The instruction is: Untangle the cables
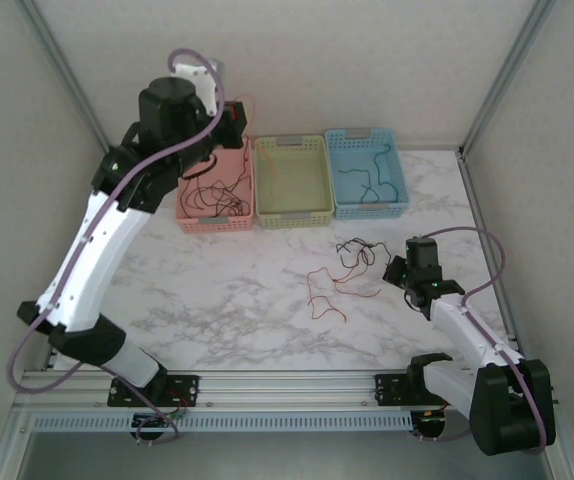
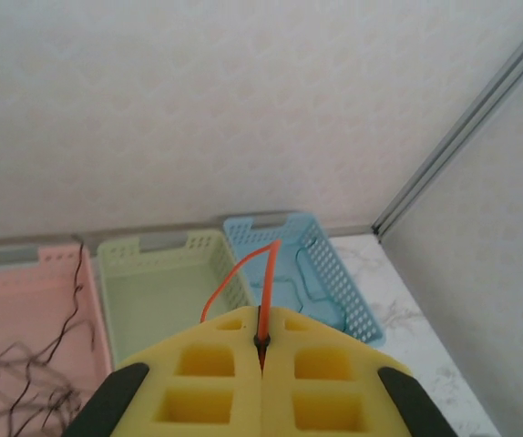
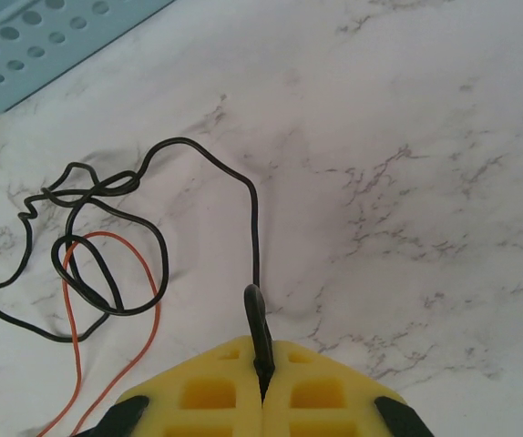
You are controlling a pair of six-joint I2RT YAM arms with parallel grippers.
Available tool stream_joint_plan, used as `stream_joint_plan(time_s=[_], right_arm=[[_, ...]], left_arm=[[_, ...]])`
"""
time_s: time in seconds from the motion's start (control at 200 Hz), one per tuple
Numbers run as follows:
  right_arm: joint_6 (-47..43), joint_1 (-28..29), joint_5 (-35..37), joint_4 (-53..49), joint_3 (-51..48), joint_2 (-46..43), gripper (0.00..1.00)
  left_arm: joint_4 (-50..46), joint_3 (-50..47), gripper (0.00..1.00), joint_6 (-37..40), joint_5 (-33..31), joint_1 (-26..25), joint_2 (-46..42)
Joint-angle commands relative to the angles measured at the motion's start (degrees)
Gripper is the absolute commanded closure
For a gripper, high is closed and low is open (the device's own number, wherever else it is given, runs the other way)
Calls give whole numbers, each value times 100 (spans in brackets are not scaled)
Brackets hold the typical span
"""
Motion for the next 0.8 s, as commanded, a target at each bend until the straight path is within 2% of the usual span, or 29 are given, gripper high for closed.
stream_joint_plan(time_s=[0.0,0.295,0.466,0.796], right_arm=[[99,-28,-121,143,-103,-38,100],[-12,-25,-155,45,13,-42,100],[-50,-25,-183,-27,78,-57,100],[-104,-29,-262,-248,189,-268,100]], left_arm=[[90,674,100,256,213,58,391],[101,1954,100,249,414,374,1974],[157,1944,100,240,764,571,2824],[38,1899,100,114,761,646,3939]])
